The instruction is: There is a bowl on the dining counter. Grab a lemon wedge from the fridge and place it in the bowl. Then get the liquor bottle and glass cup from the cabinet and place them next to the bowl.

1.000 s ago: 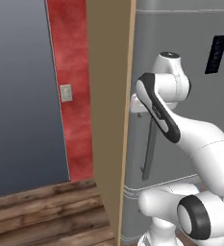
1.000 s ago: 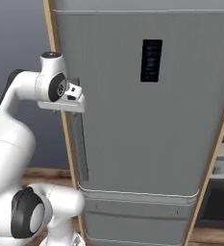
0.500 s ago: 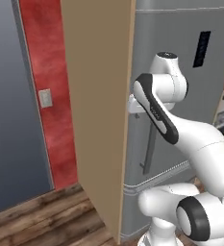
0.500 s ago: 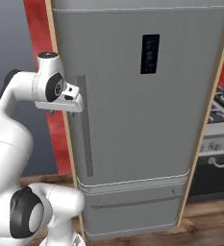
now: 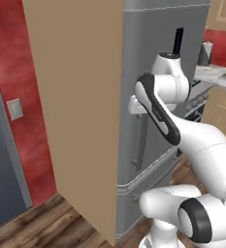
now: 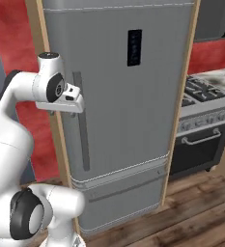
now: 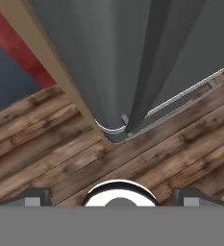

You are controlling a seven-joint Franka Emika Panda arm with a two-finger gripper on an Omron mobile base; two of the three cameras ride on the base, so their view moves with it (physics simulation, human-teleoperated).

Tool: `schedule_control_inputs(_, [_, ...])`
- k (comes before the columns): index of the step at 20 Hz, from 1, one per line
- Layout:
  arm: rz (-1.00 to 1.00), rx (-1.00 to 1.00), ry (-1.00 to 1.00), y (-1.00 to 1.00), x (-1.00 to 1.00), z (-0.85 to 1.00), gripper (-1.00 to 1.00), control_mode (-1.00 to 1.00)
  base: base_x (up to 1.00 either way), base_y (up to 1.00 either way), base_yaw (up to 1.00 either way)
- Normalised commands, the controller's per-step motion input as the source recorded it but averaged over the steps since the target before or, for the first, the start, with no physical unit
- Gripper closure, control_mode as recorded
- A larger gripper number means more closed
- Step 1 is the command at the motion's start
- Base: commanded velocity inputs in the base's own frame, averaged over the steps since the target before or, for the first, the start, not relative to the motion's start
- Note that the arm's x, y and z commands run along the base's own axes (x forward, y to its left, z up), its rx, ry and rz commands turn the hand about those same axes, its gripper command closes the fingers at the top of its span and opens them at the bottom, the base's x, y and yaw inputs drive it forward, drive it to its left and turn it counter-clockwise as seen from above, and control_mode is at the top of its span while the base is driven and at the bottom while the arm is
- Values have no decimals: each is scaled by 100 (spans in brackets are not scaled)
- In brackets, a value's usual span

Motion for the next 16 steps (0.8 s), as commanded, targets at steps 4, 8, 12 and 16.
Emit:
schedule_control_inputs(4, [0,0,0,0,0,0,-100,100,0,44,-36])
schedule_control_inputs(8, [0,0,0,0,0,0,-100,100,1,32,-25])
schedule_control_inputs(12, [0,0,0,0,0,0,-100,100,9,36,-24])
schedule_control_inputs(16, [0,0,0,0,0,0,-100,100,16,53,-20])
